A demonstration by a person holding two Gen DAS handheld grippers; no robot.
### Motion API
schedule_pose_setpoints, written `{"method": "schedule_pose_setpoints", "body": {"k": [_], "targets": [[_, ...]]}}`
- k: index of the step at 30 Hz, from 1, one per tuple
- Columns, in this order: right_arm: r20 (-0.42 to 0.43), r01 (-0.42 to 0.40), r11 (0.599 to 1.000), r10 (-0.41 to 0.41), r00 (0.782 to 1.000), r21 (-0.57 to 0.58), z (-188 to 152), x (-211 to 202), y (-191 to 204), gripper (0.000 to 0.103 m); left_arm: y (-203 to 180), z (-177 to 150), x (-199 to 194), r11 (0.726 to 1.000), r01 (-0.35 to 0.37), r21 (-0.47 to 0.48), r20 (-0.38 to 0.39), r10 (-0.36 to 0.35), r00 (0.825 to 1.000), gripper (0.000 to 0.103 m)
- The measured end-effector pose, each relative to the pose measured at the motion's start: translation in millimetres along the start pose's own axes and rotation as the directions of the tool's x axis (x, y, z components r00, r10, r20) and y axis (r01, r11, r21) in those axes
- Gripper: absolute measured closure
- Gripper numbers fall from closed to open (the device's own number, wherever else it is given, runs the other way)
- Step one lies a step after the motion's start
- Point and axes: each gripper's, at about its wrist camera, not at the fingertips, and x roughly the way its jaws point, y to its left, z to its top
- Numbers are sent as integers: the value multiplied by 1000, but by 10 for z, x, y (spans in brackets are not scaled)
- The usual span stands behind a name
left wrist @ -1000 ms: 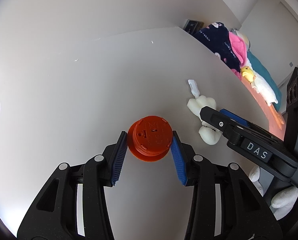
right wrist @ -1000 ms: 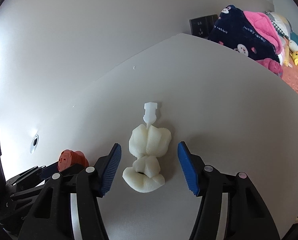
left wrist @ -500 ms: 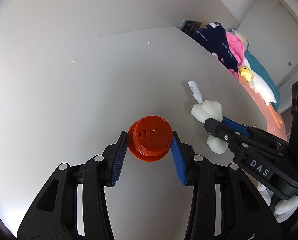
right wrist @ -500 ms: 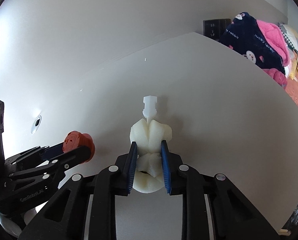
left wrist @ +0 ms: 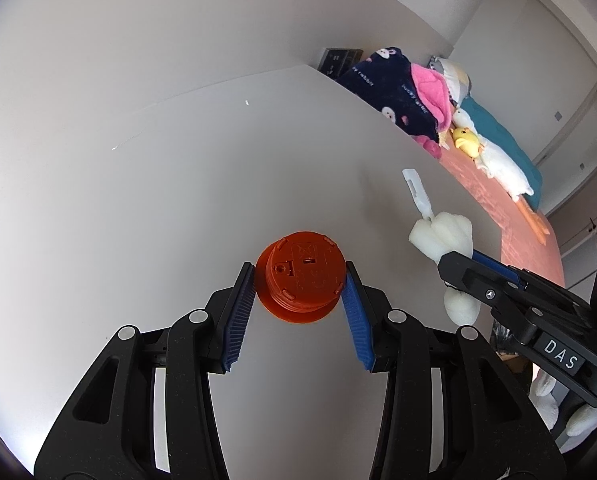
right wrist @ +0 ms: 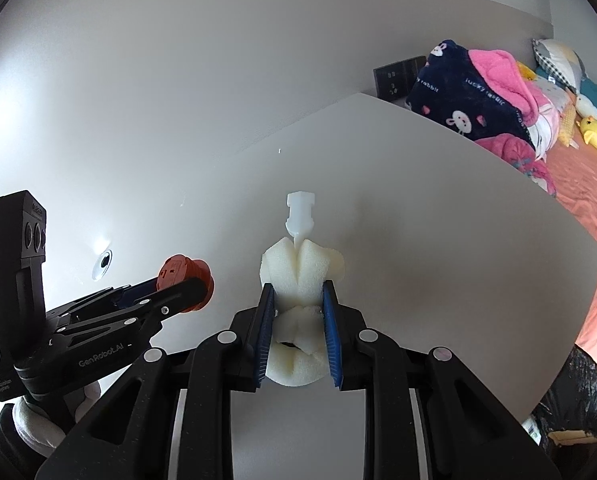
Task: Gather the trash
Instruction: 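Carry the orange lid and white foam over the black trash bag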
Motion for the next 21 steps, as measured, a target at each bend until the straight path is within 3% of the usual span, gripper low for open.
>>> {"method": "schedule_pose_setpoints", "body": {"k": [21], "targets": [[113, 57, 992, -70, 991, 116, -398, -868, -359, 78, -842, -100, -99, 980, 112, 164, -11, -111, 994, 60]]}}
